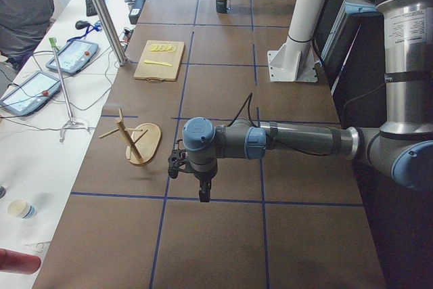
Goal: Hang cup on storage rack
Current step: 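Reach the right gripper toward the dark teal mug, then grasp the dark teal mug with the right gripper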
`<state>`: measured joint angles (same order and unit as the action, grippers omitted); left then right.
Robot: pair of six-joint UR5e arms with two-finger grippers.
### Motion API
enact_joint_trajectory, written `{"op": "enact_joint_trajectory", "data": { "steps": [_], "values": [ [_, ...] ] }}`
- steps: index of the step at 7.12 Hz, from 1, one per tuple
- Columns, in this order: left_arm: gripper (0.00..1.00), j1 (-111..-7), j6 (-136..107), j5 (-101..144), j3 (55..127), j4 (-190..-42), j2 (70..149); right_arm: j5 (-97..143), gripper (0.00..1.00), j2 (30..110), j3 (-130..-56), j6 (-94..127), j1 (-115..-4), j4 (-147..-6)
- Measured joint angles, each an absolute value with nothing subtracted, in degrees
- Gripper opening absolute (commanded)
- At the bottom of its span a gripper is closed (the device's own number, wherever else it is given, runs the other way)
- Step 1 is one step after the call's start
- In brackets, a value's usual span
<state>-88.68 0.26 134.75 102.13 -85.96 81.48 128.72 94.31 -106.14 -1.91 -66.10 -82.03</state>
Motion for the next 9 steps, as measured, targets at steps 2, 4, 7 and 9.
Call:
{"op": "enact_joint_trajectory", "data": {
  "steps": [2,4,7,9],
  "values": [
    [1.00,-88.7,0.3,134.8,102.1,-86.0,81.5,128.6,1.00,94.6,-102.2,-1.4,-65.5,-77.0],
    [1.00,-88.7,0.3,134.8,102.2,-86.0,81.5,128.5,1.00,94.7,-100.4,0.8,-63.4,-74.6],
    [1.00,-88.7,0.3,134.8,102.2,-86.0,81.5,127.7,0.33,94.6,-99.6,3.1,-59.9,-74.2],
    [1.00,-88.7,0.3,134.9,102.2,-86.0,81.5,127.6,0.01,94.6,-99.4,3.6,-59.6,-74.2]
  ]
}}
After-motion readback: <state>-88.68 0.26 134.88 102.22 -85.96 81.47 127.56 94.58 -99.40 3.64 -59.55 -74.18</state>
